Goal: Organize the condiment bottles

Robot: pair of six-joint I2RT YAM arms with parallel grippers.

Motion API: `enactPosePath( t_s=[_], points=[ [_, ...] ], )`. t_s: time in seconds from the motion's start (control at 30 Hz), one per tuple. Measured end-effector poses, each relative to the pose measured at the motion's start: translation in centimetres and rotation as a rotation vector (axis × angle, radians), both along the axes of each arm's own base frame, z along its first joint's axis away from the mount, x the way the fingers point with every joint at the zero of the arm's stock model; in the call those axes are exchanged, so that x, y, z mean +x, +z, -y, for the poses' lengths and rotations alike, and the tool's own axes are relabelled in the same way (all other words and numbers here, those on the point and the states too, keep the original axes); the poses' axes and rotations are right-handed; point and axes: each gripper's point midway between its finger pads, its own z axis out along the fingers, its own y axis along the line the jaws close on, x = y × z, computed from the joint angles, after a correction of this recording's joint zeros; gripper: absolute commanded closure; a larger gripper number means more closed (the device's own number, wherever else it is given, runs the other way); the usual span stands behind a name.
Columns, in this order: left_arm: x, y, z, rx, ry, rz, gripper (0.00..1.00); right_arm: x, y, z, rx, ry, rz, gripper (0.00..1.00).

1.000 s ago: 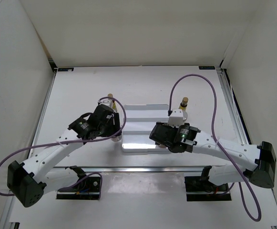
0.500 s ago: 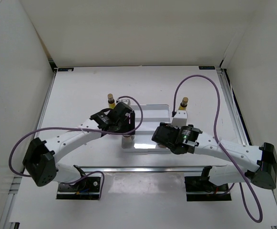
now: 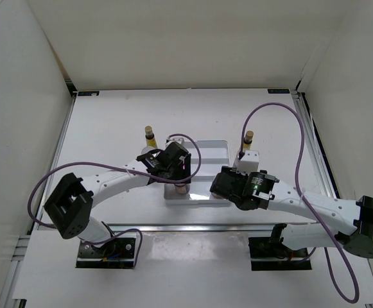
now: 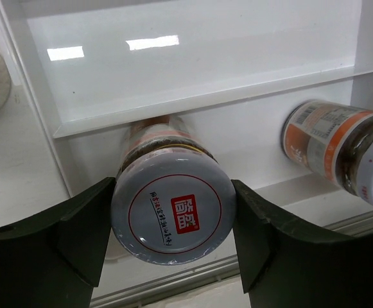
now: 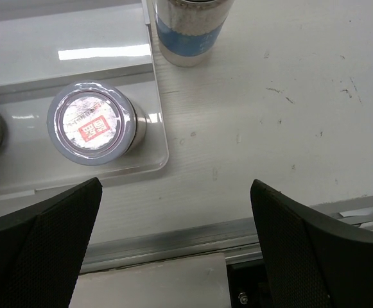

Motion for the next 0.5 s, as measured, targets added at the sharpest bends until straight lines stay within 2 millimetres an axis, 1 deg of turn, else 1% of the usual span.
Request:
enactPosePath(
  t_s=[0.03,0.07,0.1,0.17,0.2,0.3,0.37,0.43,0.5],
  points=[
    [0.1,0.0,0.2,-0.005,0.001,0.001,0.33,0.0,0.0,0.1,-0.001,-0.001,0.000,0.00],
    [0.1,0.1,0.3,-0.013,0.002,0.003,0.26,-0.1,0.0,0.2,-0.003,-0.003,-0.001,0.00],
    [0.1,0.1,0.4,-0.016,0.003,0.004,0.17,-0.1,0.0,0.4,-0.009,-0.006,0.000,0.00],
    [0.0,0.0,0.5,-0.018,-0.001,0.000,0.05,-0.1,0.1,0.8,-0.022,-0.011,0.002,0.00],
    [-0.1,0.1,0.6,-0.020,-0.003,-0.003,0.00,-0.1,0.1,1.0,-0.029,-0.012,0.003,0.00],
    [-0.3,0.7,0.7,-0.017,-0.012,-0.005,0.00,0.1,0.7,1.9,-0.035,-0.015,0.018,0.00],
    [-0.1,1.9,0.7,-0.017,-0.021,0.005,0.00,0.5,1.3,2.8,-0.044,-0.014,0.028,0.00],
    [0.3,3.9,0.9,-0.028,-0.029,0.036,0.00,0.8,2.0,3.7,-0.050,-0.016,0.039,0.00],
    [0.9,6.9,0.9,-0.047,-0.033,0.096,0.00,1.5,2.8,4.4,-0.062,-0.002,0.057,0.00]
  ],
)
